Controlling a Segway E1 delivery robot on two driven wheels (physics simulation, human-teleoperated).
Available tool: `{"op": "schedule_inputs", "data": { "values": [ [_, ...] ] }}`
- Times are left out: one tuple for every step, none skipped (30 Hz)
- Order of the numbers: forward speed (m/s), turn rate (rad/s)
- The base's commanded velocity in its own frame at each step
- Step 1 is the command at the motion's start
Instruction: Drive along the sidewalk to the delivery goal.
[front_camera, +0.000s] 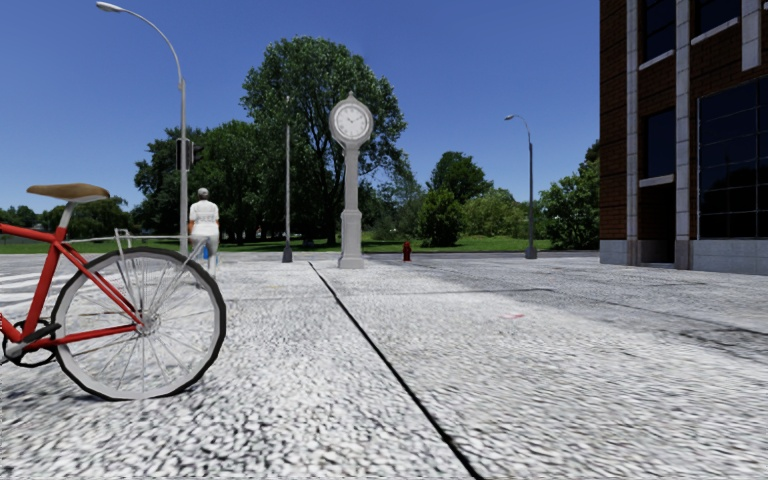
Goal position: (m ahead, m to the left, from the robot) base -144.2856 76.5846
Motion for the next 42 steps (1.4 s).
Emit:
{"op": "schedule_inputs", "data": {
  "values": [
    [0.84, 0.00],
    [0.84, 0.00],
    [0.84, 0.00],
    [0.84, 0.00],
    [0.84, 0.00],
    [0.84, 0.00],
    [0.84, 0.00],
    [0.84, 0.00],
    [0.84, 0.00],
    [0.84, 0.00],
    [0.84, 0.00],
    [0.84, 0.00],
    [0.84, 0.00],
    [0.84, 0.00],
    [0.84, 0.00],
    [0.84, 0.00],
    [0.86, 0.00],
    [0.89, 0.00],
    [0.89, 0.00],
    [0.91, 0.00],
    [0.95, 0.00],
    [1.01, 0.00],
    [1.03, 0.00],
    [1.03, 0.00],
    [1.04, 0.00],
    [1.05, 0.00],
    [1.05, 0.00],
    [1.06, 0.00],
    [1.07, 0.00],
    [1.08, 0.00],
    [1.08, 0.03],
    [1.09, 0.15],
    [1.09, 0.15],
    [1.09, 0.15],
    [1.09, 0.15],
    [1.09, 0.15],
    [1.09, 0.15],
    [1.09, 0.15],
    [1.09, 0.15],
    [1.09, 0.15],
    [1.09, 0.15],
    [1.09, 0.15]
  ]
}}
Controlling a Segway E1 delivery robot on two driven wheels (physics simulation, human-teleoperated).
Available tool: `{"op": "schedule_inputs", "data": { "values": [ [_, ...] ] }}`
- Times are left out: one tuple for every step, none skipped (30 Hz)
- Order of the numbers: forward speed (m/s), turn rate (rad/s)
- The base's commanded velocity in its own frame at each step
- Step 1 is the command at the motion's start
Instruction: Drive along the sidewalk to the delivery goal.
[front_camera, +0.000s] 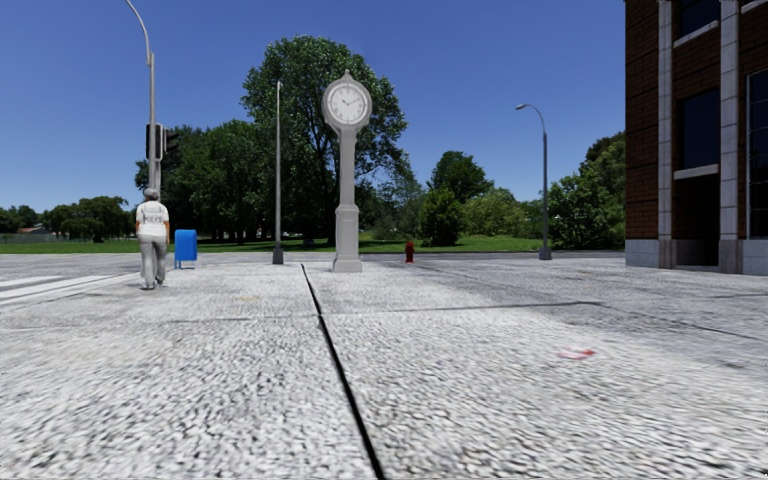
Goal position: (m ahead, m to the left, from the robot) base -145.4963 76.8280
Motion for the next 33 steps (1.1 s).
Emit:
{"op": "schedule_inputs", "data": {
  "values": [
    [1.09, 0.15],
    [1.09, 0.15],
    [1.09, 0.15],
    [1.09, 0.15],
    [1.09, 0.15],
    [1.09, 0.15],
    [1.09, 0.15],
    [1.09, 0.16],
    [1.09, 0.20],
    [1.09, 0.26],
    [1.09, 0.26],
    [1.10, 0.30],
    [1.10, 0.33],
    [1.10, 0.34],
    [1.10, 0.34],
    [1.10, 0.34],
    [1.10, 0.35],
    [1.10, 0.36],
    [1.10, 0.36],
    [1.10, 0.38],
    [1.10, 0.38],
    [1.10, 0.40],
    [1.10, 0.41],
    [1.10, 0.41],
    [1.10, 0.41],
    [1.10, 0.42],
    [1.10, 0.42],
    [1.10, 0.42],
    [1.10, 0.42],
    [1.10, 0.42],
    [1.10, 0.42],
    [1.10, 0.42],
    [1.10, 0.42]
  ]
}}
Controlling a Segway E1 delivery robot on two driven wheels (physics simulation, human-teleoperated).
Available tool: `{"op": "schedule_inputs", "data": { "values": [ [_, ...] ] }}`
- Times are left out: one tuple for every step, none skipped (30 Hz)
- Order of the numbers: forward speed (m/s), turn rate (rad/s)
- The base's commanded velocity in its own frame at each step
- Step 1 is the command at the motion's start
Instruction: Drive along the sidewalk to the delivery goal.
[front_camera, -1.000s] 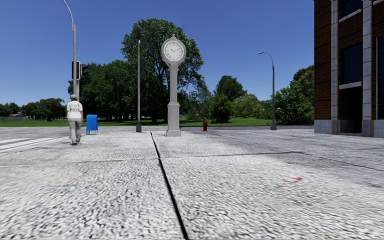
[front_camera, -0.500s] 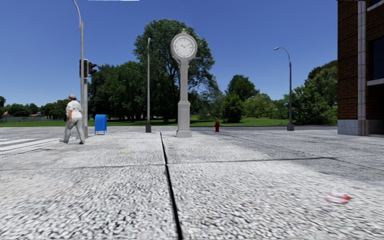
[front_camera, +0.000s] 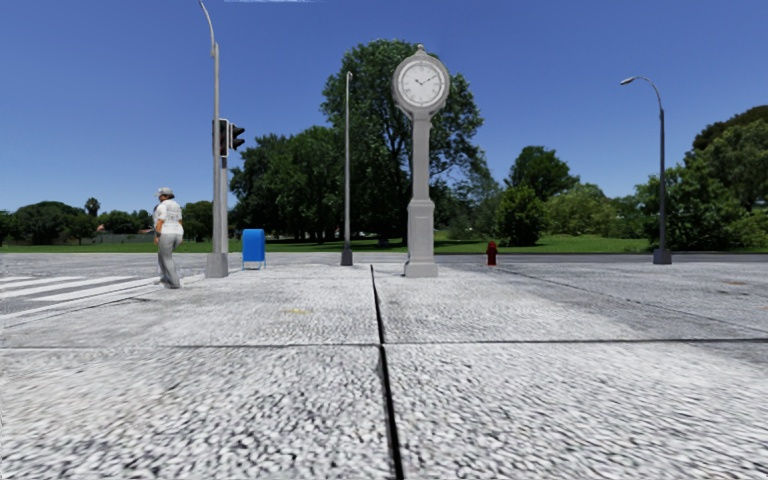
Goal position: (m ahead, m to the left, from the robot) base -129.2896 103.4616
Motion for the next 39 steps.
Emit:
{"op": "schedule_inputs", "data": {
  "values": [
    [1.10, 0.42],
    [1.10, 0.42],
    [1.10, 0.42],
    [1.10, 0.42],
    [1.10, 0.42],
    [1.10, 0.42],
    [1.10, 0.42],
    [1.10, 0.42],
    [1.10, 0.42],
    [1.10, 0.42],
    [1.10, 0.42],
    [1.10, 0.42],
    [1.11, 0.42],
    [1.15, 0.42],
    [1.15, 0.42],
    [1.18, 0.42],
    [1.19, 0.42],
    [1.20, 0.42],
    [1.20, 0.42],
    [1.20, 0.42],
    [1.21, 0.42],
    [1.22, 0.42],
    [1.24, 0.42],
    [1.24, 0.42],
    [1.25, 0.42],
    [1.25, 0.41],
    [1.25, 0.34],
    [1.25, 0.29],
    [1.25, 0.27],
    [1.25, 0.27],
    [1.25, 0.26],
    [1.25, 0.22],
    [1.25, 0.15],
    [1.25, 0.09],
    [1.25, 0.04],
    [1.25, 0.04],
    [1.25, 0.00],
    [1.27, 0.00],
    [1.27, 0.00]
  ]
}}
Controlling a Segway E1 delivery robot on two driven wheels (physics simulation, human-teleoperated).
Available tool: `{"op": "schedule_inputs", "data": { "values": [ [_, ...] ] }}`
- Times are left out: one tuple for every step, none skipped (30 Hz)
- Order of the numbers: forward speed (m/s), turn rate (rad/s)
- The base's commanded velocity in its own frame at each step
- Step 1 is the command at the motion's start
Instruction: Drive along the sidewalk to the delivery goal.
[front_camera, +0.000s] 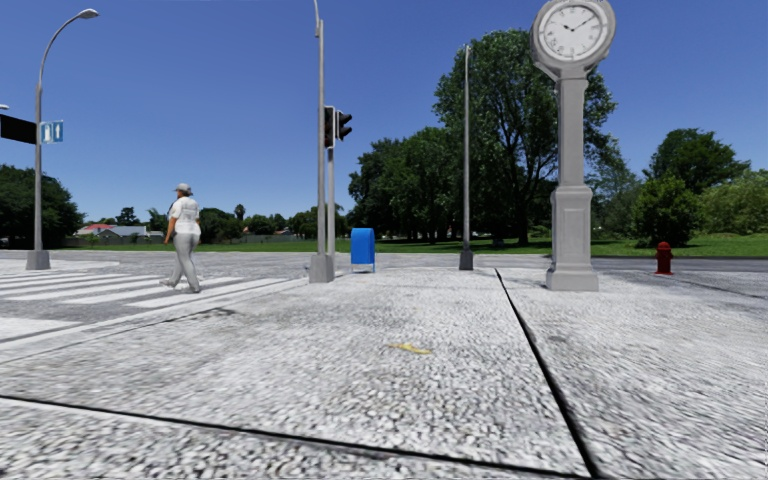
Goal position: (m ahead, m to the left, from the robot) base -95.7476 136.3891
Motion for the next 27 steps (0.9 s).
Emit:
{"op": "schedule_inputs", "data": {
  "values": [
    [1.27, 0.01],
    [1.27, 0.08],
    [1.27, 0.08],
    [1.28, 0.12],
    [1.28, 0.13],
    [1.29, 0.14],
    [1.30, 0.14],
    [1.30, 0.14],
    [1.30, 0.14],
    [1.31, 0.14],
    [1.31, 0.14],
    [1.32, 0.14],
    [1.32, 0.14],
    [1.32, 0.14],
    [1.32, 0.14],
    [1.33, 0.14],
    [1.33, 0.14],
    [1.33, 0.18],
    [1.33, 0.18],
    [1.33, 0.23],
    [1.33, 0.29],
    [1.33, 0.31],
    [1.33, 0.32],
    [1.33, 0.32],
    [1.33, 0.33],
    [1.33, 0.33],
    [1.33, 0.33]
  ]
}}
